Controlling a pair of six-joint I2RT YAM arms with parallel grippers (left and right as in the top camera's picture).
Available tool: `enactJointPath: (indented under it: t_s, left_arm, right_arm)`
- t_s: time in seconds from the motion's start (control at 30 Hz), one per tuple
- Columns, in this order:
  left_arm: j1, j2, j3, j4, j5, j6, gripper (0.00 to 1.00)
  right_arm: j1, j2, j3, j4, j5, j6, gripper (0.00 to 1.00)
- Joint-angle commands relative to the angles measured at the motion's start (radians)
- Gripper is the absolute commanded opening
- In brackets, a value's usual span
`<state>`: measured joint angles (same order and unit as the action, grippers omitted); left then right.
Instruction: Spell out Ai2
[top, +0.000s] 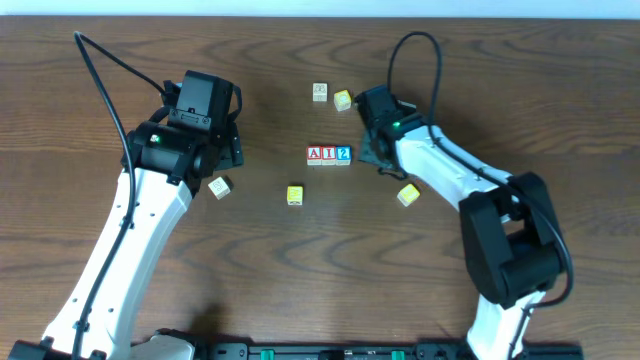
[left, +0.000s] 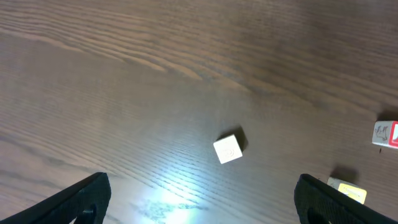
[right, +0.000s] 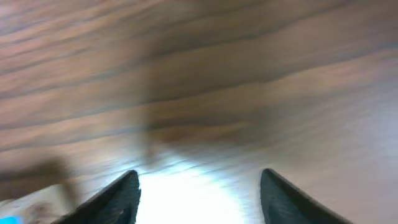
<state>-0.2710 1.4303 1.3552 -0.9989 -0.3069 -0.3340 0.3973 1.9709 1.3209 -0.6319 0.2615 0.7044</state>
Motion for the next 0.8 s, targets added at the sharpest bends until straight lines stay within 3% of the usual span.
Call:
enactJointPath:
  t_s: [0.0, 0.07, 0.1, 0.4, 0.53, 0.77]
  left_arm:
    - [0.000, -0.025, 0.063, -0.031, -0.010, 0.044, 0.95]
    - [-0.004, -0.057, 0.088, -0.044, -0.008, 0.088, 0.95]
    - [-0.008, -0.079, 0.095, -0.045, 0.000, 0.109, 0.95]
    - [-0.109, -0.518, 0.100, -0.045, 0.101, 0.177, 0.95]
    - [-0.126, -0.751, 0.098, -0.045, 0.281, 0.286, 0.95]
    - [-0.126, -0.923, 0.005, -0.089, 0.271, 0.331, 0.95]
  right_arm:
    - [-0.064, -0.160, 0.018, -0.024, 0.088, -0.119, 0.84]
    - [-0.085, -0.253, 0.018, -0.050, 0.074, -0.191, 0.97]
    - [-0.091, -0.305, 0.018, -0.068, 0.071, -0.225, 0.99]
    - [-0.011, -0.825, 0.016, -0.301, 0.188, -0.297, 0.99]
    - [0.073, -1.066, 0.010, -0.394, 0.196, -0.302, 0.99]
    - [0.183, -1.378, -0.152, -0.469, 0.195, -0.314, 0.99]
